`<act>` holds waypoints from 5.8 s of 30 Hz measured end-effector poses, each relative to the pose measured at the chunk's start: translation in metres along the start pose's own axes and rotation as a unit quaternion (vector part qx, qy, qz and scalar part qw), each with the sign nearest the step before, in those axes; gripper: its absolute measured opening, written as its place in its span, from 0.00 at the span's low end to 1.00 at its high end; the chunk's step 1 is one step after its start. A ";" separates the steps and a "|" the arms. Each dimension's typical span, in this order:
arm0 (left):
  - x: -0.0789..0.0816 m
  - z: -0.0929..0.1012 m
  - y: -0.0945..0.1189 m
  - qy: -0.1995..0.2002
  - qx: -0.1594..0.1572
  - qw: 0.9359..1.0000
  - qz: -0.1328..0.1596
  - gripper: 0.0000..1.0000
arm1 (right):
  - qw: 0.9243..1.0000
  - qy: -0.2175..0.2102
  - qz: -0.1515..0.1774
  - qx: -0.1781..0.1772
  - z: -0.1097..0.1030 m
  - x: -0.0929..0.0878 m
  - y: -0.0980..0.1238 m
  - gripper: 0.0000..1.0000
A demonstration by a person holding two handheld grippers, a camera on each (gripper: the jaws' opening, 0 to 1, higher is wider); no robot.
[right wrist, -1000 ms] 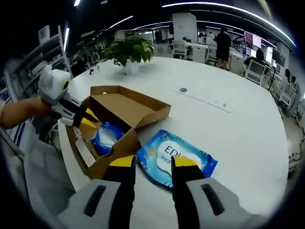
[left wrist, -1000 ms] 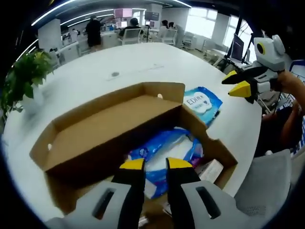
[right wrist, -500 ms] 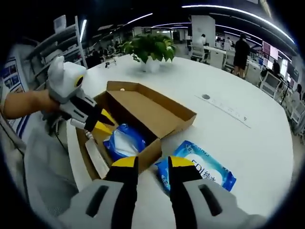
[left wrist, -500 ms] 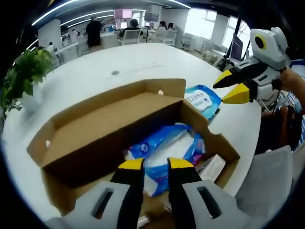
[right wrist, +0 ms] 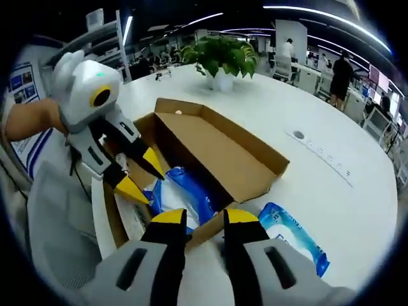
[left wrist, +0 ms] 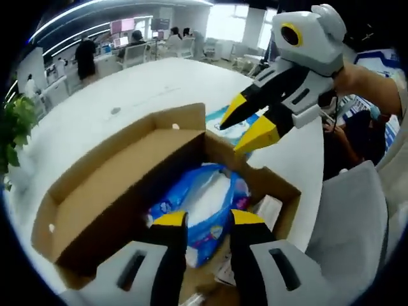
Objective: Operate the shoe box by opening the lid, removing the specified soft item, and placing it in the target area until the item is outside and the box remains undamaged.
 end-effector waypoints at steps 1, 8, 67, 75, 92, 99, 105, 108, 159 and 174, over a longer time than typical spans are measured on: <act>0.000 0.000 -0.001 -0.009 -0.006 1.000 -0.005 0.25 | 1.000 0.005 -0.002 0.001 0.000 0.000 -0.002 0.20; 0.003 -0.002 -0.011 -0.070 -0.028 0.996 -0.038 0.24 | 0.999 0.037 -0.016 0.014 -0.002 0.006 -0.021 0.19; 0.030 0.004 0.052 -0.125 0.007 0.991 -0.047 0.00 | 0.990 0.138 -0.002 0.010 -0.016 0.061 0.007 0.00; 0.047 0.016 0.060 -0.112 0.001 0.993 -0.041 0.00 | 0.990 0.139 0.004 0.005 -0.014 0.062 0.029 0.00; 0.077 0.050 0.052 -0.130 -0.034 0.990 -0.033 0.00 | 0.992 0.125 0.008 -0.009 -0.004 0.049 0.065 0.00; 0.090 0.063 0.039 -0.141 -0.048 0.988 -0.027 0.00 | 0.994 0.109 0.006 -0.017 0.006 0.034 0.080 0.00; 0.102 0.076 0.021 -0.149 -0.063 0.986 -0.028 0.00 | 0.995 0.096 0.000 -0.024 0.015 0.017 0.094 0.00; 0.108 0.083 0.010 -0.148 -0.068 0.986 -0.026 0.00 | 0.995 0.094 -0.003 -0.028 0.021 0.008 0.100 0.00; 0.197 0.144 -0.137 -0.157 -0.175 0.972 -0.027 0.00 | 0.994 0.058 -0.042 -0.082 0.130 -0.107 0.172 0.00; 0.217 0.149 -0.178 -0.163 -0.188 0.968 -0.038 0.00 | 0.992 0.046 -0.055 -0.103 0.164 -0.129 0.177 0.00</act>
Point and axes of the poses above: the point that each gripper's makers call its tool centre point, and the gripper's own axes: y roughly backward along the fingers, z roughly to its right, x roughly out of its top, the point moved 8 cm from there along y, roughly backward along the fingers, and after that the axes turned 7 degrees about y, right-handed, at the moved point
